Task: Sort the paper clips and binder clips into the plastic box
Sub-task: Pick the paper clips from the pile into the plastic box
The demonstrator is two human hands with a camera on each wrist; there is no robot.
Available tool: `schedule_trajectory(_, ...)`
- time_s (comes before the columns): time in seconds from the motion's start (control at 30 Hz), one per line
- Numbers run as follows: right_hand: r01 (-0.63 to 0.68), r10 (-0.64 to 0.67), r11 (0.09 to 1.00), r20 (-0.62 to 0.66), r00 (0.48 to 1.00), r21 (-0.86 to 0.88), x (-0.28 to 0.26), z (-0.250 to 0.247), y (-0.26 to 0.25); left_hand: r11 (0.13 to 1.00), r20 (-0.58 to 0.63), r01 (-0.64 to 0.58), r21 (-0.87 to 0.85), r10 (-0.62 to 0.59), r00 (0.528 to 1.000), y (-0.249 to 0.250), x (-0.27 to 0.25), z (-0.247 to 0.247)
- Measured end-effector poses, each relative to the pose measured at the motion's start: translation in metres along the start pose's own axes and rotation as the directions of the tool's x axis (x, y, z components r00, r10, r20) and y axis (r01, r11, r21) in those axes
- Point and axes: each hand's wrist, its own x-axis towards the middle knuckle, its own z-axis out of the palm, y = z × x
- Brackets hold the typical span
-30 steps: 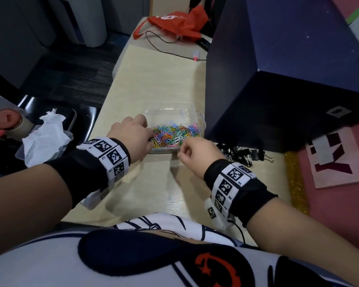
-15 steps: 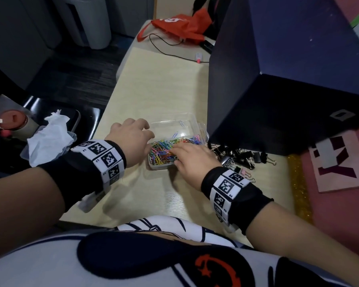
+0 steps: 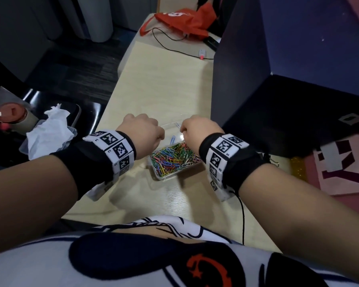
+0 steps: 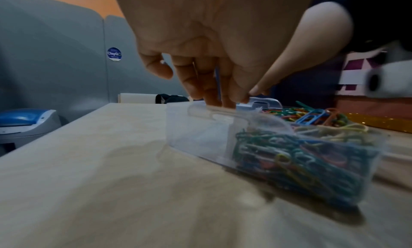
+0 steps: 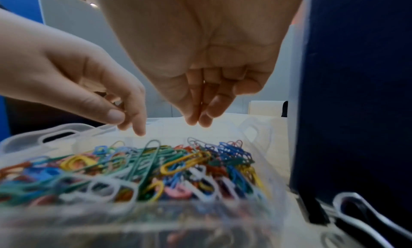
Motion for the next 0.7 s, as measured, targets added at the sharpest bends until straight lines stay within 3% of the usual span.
schedule_trajectory(0.2,-0.060,0.119,0.972,0.257,0.959,-0.226,0.061,0.013,-0.009,0.979,0.090,-0.171,0.109,0.162,0.983,0.009,0.014,-0.003)
schedule_trajectory(0.27,-0.005,0.084,0.968,0.308,0.948,-0.250,0.075,0.015,-0.008,0.978,0.111,-0.168,0.126,0.155,0.982,0.008,0.021,-0.006)
schedule_trajectory(0.47,0.058,0.028,0.955,0.284,0.958,-0.291,0.075,-0.001,-0.014,0.982,0.117,-0.158,0.106,0.145,0.982,0.009,0.034,-0.005)
schedule_trajectory(0.7,0.002,0.027,0.990,0.203,0.979,-0.139,0.067,-0.008,-0.017,0.976,0.020,-0.181,0.117,0.180,0.983,0.012,0.042,-0.001)
